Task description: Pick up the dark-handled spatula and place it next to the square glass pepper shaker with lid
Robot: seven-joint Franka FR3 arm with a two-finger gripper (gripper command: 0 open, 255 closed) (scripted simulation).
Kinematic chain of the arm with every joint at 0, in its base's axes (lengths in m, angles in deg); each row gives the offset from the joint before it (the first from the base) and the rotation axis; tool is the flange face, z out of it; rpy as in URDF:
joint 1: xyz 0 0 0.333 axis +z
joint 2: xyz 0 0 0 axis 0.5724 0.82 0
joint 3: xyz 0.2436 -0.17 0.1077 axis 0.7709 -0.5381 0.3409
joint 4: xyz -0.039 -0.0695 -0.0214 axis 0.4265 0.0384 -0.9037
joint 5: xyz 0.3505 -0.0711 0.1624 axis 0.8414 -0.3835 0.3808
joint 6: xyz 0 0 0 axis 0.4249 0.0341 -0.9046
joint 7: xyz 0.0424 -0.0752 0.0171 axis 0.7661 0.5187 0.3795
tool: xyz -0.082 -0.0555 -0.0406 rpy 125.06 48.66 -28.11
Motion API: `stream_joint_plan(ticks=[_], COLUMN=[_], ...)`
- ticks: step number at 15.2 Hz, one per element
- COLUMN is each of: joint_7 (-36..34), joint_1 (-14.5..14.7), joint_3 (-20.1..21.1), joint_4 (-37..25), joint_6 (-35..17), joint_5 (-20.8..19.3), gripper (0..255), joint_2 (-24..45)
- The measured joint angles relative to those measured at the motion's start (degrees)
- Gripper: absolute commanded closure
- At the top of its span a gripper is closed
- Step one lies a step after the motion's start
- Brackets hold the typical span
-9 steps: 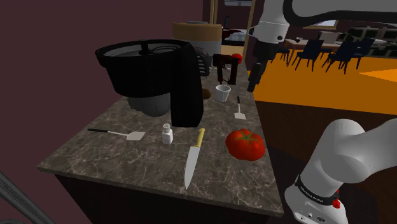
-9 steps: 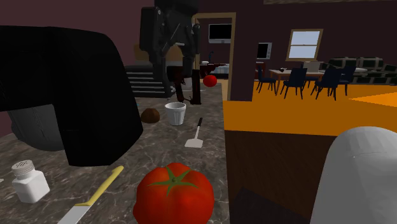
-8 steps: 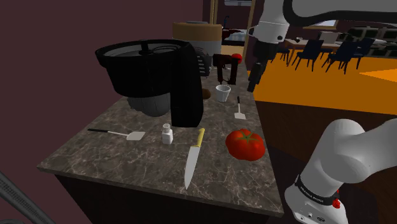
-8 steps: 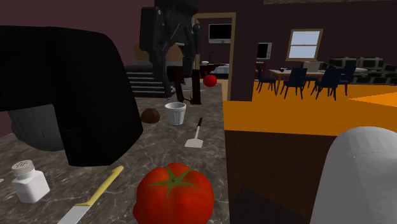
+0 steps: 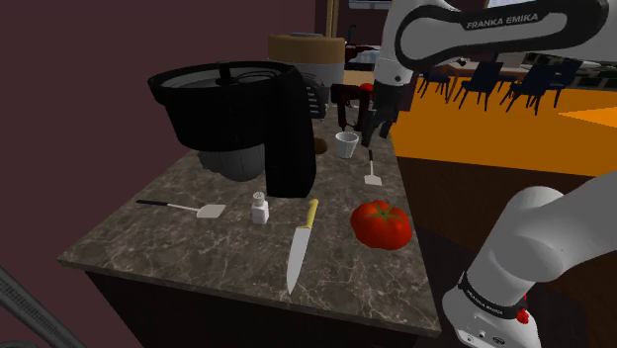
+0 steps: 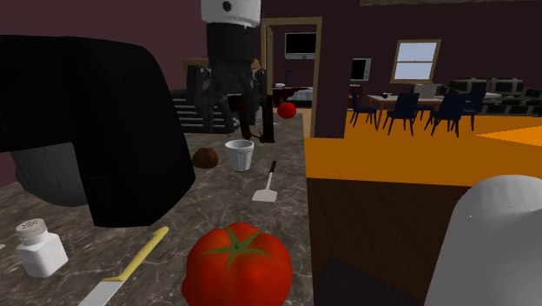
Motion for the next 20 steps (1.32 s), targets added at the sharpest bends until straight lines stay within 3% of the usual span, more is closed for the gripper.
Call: stream_joint_plan(ticks=[9, 20], joint_7=[-13.2, -28.4], joint_1=[-6.9, -14.2], joint_3=[-1.1, -5.1], joint_4=[-1.6, -6.5], joint_6=[-12.5, -23.2], joint_5=[-1.8, -3.9], gripper=[0, 0], joint_2=[14.1, 30.1])
